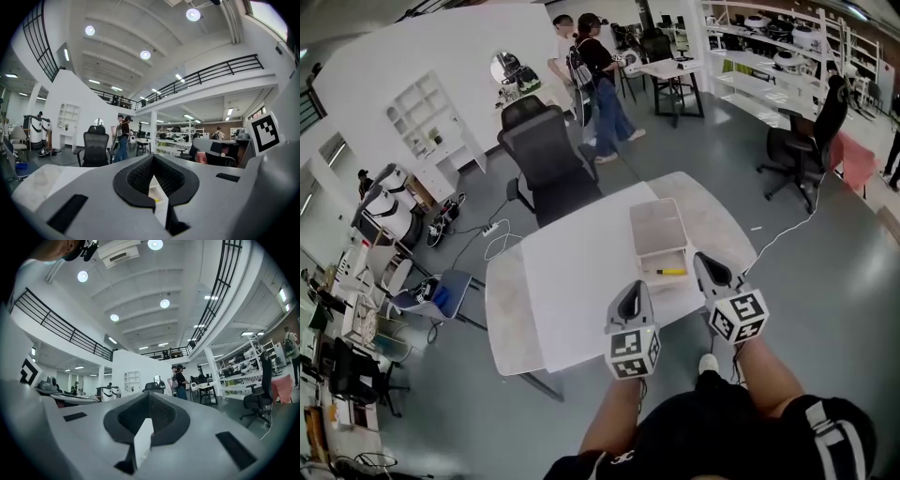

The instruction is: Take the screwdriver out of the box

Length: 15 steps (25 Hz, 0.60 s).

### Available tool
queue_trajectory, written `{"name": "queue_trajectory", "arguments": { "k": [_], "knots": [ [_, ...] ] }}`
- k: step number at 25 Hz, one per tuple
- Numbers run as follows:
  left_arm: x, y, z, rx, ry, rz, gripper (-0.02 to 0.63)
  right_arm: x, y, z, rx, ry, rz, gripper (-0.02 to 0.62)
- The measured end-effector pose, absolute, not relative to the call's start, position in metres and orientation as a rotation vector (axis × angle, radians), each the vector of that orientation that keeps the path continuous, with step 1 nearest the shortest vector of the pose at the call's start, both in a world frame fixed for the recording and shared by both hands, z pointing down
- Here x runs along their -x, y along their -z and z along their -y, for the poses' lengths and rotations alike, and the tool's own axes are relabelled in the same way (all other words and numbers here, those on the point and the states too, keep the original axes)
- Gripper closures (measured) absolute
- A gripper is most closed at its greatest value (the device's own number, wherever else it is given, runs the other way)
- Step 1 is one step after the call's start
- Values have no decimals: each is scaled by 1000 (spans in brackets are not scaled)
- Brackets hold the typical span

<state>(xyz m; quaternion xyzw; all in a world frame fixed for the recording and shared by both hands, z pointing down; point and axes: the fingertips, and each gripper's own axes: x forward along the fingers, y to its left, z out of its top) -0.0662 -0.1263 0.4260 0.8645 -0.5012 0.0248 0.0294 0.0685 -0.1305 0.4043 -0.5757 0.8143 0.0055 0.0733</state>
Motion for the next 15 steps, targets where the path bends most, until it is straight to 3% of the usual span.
{"name": "queue_trajectory", "arguments": {
  "k": [15],
  "knots": [
    [-3,-421,263,-2562,-120,1692,598,-119,-413,278,1538,61,-2623,581]
  ]
}}
